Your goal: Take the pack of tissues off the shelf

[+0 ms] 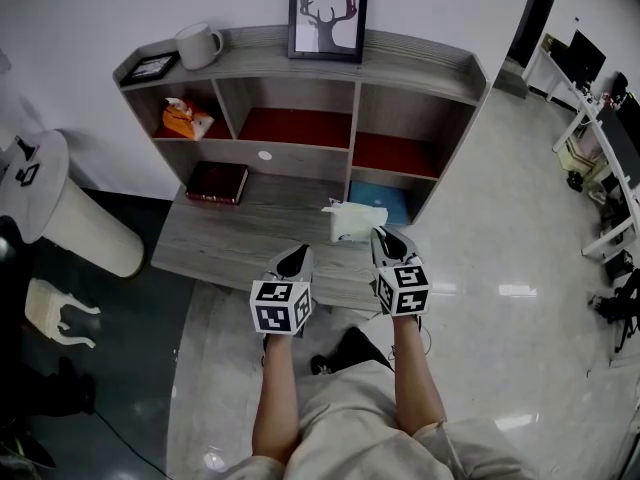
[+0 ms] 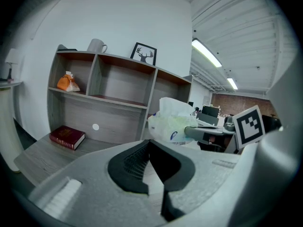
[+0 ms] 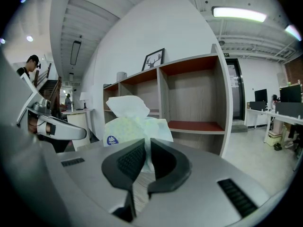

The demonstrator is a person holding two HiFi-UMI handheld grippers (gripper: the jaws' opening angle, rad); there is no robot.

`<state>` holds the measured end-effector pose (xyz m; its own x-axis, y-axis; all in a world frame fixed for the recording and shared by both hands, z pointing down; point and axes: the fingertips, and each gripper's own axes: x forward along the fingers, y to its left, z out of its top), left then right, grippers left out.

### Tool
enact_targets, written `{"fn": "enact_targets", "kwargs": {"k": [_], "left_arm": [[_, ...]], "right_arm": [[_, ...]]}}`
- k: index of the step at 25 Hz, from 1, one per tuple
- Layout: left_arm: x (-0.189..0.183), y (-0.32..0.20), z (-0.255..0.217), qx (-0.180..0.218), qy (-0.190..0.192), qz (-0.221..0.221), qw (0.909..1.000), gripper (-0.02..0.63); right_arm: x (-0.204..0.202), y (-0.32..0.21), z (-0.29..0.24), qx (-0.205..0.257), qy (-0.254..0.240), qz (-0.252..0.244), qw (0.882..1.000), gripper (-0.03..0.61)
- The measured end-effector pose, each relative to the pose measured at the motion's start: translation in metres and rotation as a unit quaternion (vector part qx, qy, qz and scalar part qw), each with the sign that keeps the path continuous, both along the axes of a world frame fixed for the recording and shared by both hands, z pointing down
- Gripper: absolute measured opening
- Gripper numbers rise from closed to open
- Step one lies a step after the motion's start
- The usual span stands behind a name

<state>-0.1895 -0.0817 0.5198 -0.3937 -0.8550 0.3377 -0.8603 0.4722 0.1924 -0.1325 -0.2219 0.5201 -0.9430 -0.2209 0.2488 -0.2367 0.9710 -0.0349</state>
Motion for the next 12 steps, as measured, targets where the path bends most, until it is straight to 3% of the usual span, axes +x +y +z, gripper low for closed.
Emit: {"fn": "enact_targets", "kwargs": {"k": [12], "left_arm": [[0.0002,0.0017,0.0001,0.000,-0.001,-0.002,1.0000,0.009]], "right_arm": [[-0.0013,0.0032,0.0015,-0.001,-0.001,-0.003,1.000,0.029]]}}
